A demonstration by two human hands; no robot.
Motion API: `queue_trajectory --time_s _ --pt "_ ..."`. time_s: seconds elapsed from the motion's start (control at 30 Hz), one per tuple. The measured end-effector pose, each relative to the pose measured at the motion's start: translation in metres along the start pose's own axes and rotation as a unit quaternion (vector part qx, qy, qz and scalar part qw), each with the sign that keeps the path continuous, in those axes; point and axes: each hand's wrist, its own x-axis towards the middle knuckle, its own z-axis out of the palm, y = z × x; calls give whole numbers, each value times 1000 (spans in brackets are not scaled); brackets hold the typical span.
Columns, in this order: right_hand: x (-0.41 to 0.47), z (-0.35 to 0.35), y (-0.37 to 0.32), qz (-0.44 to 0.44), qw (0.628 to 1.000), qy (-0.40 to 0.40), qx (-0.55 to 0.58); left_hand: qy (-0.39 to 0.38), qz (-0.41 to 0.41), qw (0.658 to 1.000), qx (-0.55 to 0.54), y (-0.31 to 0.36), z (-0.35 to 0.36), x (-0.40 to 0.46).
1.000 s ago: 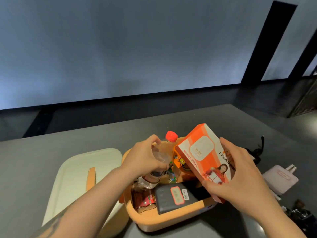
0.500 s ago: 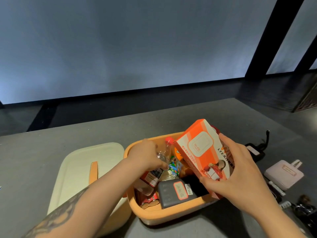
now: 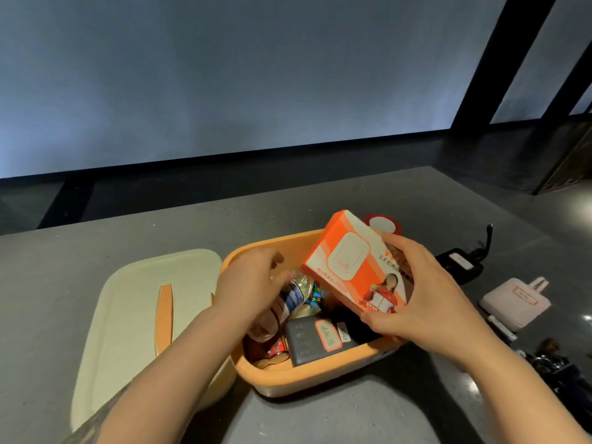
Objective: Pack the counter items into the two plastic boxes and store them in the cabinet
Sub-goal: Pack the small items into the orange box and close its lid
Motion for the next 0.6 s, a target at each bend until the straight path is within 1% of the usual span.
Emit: queue_trajectory --time_s 0.03,0.1,0.17,0.2,0.27,0.4,0.53,0.6 --pt "6 -1 0 -8 999 -30 -16 41 -13 998 -47 -1 -5 -6" --pt "20 -2 -1 -28 990 -117 -72 115 -39 981 -152 -5 -13 -21" --pt "34 0 -1 -35 971 -208 -110 155 -60 959 -228 -9 -19 -36" --pt "40 2 -1 -35 962 -243 -119 161 -65 952 -254 -10 -20 -42" --pt "48 10 -2 -36 948 -290 -125 160 -64 943 -284 -12 -21 -51" --pt "55 18 -3 -34 925 -362 -113 157 -59 942 -289 -17 -18 -62" --pt "58 12 -1 -12 917 -379 -122 141 -61 945 -288 -16 -11 -67" --pt "58 14 0 -2 921 -370 -118 118 -53 956 -264 -13 -7 -66"
